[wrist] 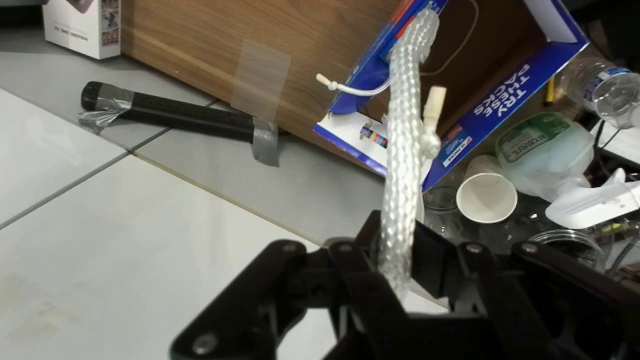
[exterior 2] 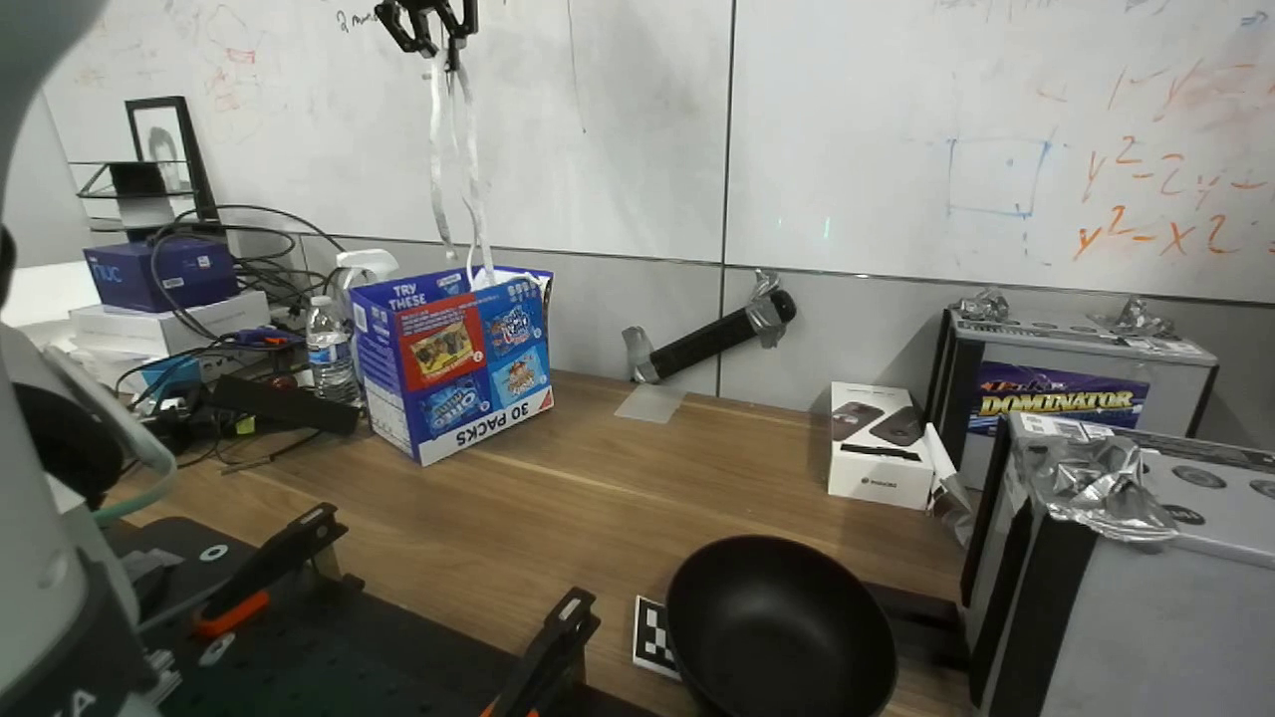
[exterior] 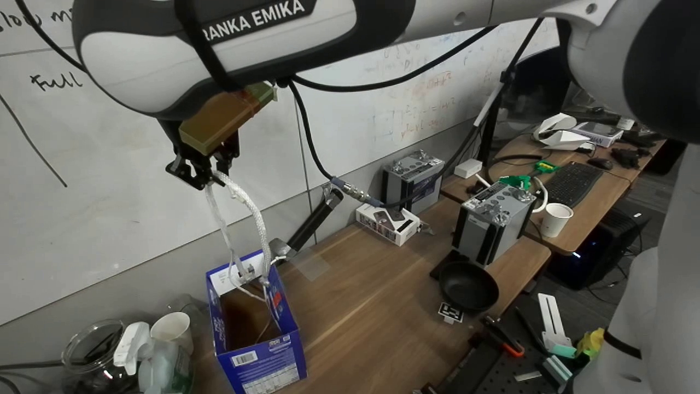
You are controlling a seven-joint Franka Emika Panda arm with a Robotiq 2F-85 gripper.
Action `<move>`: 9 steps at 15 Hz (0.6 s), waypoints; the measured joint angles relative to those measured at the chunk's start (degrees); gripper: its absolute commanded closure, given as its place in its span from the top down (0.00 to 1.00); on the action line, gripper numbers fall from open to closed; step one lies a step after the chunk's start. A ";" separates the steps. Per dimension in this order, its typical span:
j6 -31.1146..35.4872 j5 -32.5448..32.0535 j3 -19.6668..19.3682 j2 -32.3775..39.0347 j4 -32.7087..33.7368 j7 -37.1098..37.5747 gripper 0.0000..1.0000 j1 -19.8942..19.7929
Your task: Pick up the two white ropes from the table and put them in the box
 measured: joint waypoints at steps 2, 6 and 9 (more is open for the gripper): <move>0.02 1.99 0.00 0.72 0.00 -0.09 0.08 -0.23; 0.07 5.17 -0.09 1.90 -0.01 -0.46 0.08 -1.12; 0.27 6.44 -0.20 2.47 0.00 -0.84 0.09 -1.69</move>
